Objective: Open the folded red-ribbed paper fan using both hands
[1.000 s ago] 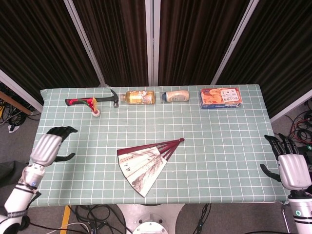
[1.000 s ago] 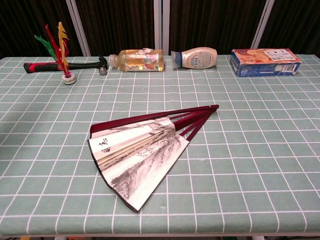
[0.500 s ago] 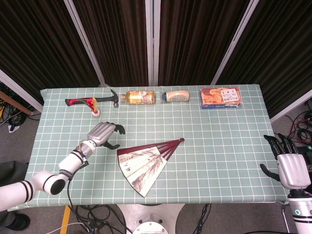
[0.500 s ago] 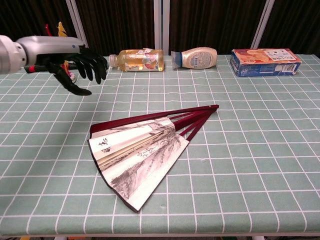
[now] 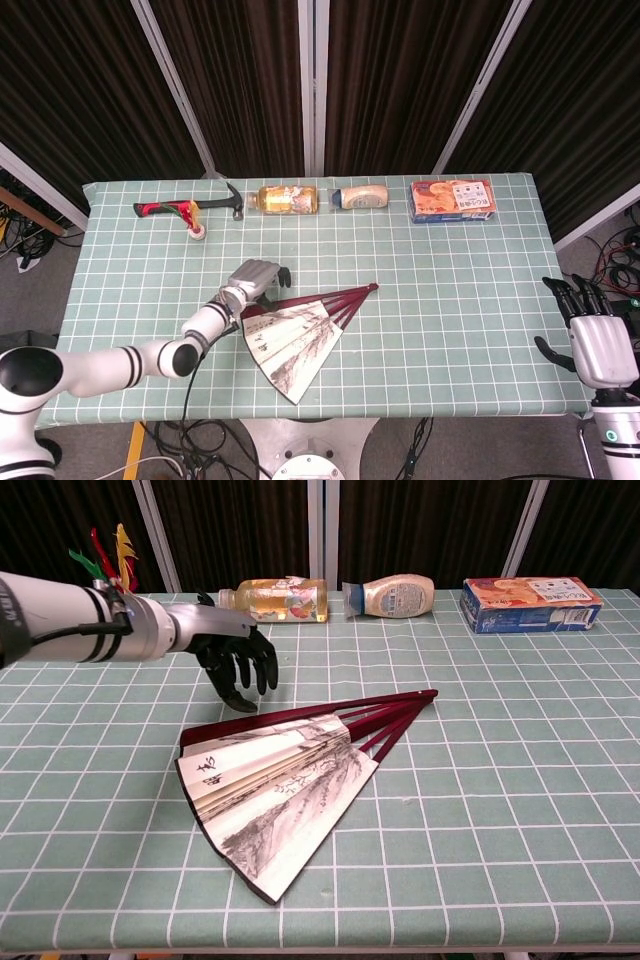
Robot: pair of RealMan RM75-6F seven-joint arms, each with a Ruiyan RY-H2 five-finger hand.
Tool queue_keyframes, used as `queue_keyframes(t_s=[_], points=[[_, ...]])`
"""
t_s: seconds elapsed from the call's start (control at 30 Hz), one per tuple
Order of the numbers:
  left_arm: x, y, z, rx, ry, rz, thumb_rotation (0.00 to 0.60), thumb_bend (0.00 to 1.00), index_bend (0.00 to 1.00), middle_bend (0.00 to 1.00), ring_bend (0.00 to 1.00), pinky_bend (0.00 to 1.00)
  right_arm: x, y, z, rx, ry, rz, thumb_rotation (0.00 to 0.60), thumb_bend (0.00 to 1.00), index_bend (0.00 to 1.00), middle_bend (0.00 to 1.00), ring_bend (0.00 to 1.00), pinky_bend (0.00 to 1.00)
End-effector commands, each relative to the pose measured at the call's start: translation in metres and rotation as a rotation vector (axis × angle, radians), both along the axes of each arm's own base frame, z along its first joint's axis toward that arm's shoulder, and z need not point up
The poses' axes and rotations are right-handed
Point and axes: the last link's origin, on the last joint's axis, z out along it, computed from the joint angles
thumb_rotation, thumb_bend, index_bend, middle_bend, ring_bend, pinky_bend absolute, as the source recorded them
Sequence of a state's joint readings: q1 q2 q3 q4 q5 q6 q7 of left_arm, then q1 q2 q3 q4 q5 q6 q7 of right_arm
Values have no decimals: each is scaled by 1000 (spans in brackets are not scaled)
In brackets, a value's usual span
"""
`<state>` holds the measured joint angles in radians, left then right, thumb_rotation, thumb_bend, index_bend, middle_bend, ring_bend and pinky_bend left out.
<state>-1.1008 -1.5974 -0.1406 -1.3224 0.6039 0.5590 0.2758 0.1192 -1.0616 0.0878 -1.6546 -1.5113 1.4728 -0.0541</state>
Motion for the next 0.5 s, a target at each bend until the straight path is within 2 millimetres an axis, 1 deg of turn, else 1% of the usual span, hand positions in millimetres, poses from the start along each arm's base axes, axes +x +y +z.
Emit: queue_keyframes(t_s=[0.03, 0.23, 0.5], points=[[12, 0, -13, 4, 39, -27, 600, 271, 394, 331, 305, 304, -1, 0, 1, -3, 0, -2, 600, 114, 111, 162, 50, 114], [23, 1, -27, 24, 94, -54, 600, 269, 396, 328, 301, 305, -3, 1, 2, -7, -3, -8, 600, 114, 111, 162, 50, 114], [34, 1, -36, 26, 117, -57, 600, 273, 404, 325, 301, 305, -9, 1, 4, -16, -10, -17, 600, 114, 111, 162, 50, 114]])
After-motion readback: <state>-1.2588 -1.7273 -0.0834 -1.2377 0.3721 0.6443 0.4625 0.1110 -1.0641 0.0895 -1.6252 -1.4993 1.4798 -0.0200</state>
